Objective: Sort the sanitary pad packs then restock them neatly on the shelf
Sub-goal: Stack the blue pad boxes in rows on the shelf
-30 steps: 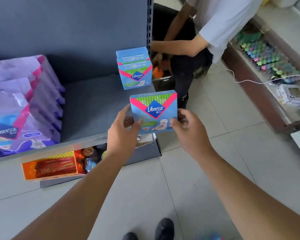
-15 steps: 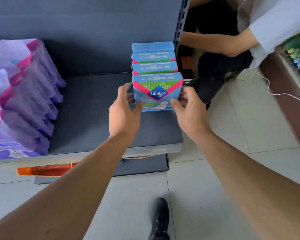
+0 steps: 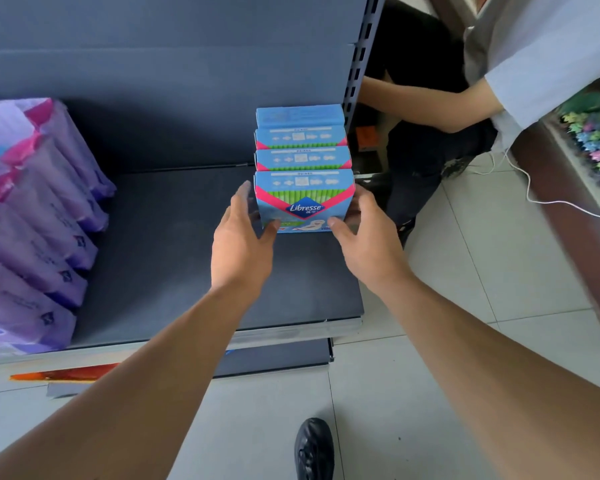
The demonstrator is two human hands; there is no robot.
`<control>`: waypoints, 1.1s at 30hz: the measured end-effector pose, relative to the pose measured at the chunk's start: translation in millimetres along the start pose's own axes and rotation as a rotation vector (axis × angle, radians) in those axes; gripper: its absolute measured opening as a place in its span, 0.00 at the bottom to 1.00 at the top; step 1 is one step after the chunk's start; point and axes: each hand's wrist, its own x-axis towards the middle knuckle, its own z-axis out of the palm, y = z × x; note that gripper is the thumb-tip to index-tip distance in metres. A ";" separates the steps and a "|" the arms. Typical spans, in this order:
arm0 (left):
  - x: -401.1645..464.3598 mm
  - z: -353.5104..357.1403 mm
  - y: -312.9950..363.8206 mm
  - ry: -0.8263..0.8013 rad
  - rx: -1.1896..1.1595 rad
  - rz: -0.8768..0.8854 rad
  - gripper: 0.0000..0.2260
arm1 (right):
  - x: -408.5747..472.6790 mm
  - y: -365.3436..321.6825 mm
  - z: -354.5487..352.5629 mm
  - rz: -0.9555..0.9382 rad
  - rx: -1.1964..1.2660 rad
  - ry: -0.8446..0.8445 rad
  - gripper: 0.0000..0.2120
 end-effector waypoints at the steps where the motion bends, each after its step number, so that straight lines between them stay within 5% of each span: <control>1: 1.1 0.7 -1.2 -0.018 0.027 0.005 0.27 | 1.2 -0.7 0.5 -0.007 -0.021 -0.025 0.21; 10: 4.6 8.3 -2.6 -0.062 0.167 0.000 0.14 | 10.1 2.0 -3.1 0.014 -0.055 -0.090 0.17; 33: 0.0 7.6 -13.3 -0.106 0.173 0.027 0.20 | 6.9 0.2 -6.1 0.022 -0.043 -0.142 0.17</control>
